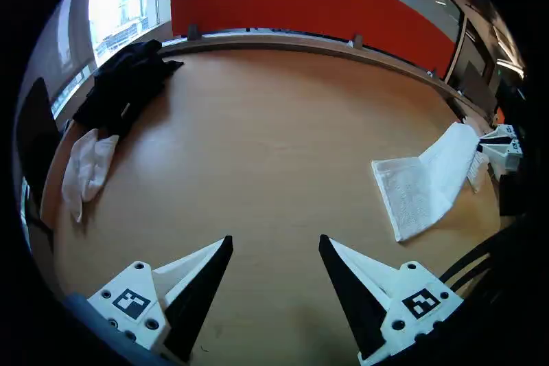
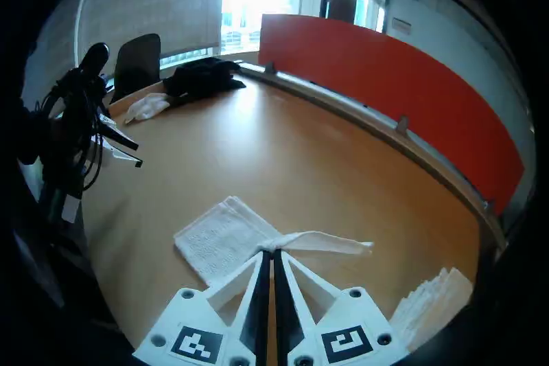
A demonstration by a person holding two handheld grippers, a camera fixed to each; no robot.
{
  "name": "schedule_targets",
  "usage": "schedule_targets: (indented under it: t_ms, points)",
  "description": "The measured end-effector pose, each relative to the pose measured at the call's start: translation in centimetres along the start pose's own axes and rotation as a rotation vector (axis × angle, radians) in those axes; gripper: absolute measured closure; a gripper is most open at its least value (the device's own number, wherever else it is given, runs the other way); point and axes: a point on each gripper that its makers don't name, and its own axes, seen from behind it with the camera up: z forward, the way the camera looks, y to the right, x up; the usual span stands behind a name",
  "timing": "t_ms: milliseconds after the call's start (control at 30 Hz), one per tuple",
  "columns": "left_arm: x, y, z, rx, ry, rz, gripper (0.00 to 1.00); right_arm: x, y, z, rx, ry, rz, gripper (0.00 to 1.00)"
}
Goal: Fold towel
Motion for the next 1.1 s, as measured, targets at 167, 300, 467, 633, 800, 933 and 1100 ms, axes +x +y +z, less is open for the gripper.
schedule_targets:
  t_ms: [167,300,467,633,800,933,1100]
  points:
    - [0.2,0.0,-0.1,-0.003,0.006,-0.001,0.07,0.4,-1.9,1.0,0.042,-0.001,-0.015,0.95]
    - [0.4,-0.1,-0.2,-0.001,0.010,0.001,0.07,0.5,-3.4,1.9,0.079,-0.004,-0.024,0.95]
    - [0.3,-0.5,-0.4,0.002,0.013,-0.006,0.07,0.6,-5.1,2.9,0.120,-0.011,-0.030,0.95]
    - [0.1,-1.0,-0.5,0.009,0.012,-0.015,0.07,-0.2,-6.8,3.7,0.161,-0.032,-0.037,0.95]
    - [-0.2,-1.6,-0.5,0.017,0.009,-0.018,0.07,-1.3,-7.7,4.3,0.185,-0.070,-0.023,0.90]
    - [-0.4,-1.9,-0.5,0.021,0.004,-0.019,0.07,-1.8,-8.0,4.4,0.196,-0.082,-0.003,0.74]
    - [-0.4,-2.0,-0.4,0.022,0.001,-0.018,0.07,-2.4,-7.6,4.3,0.190,-0.095,0.016,0.47]
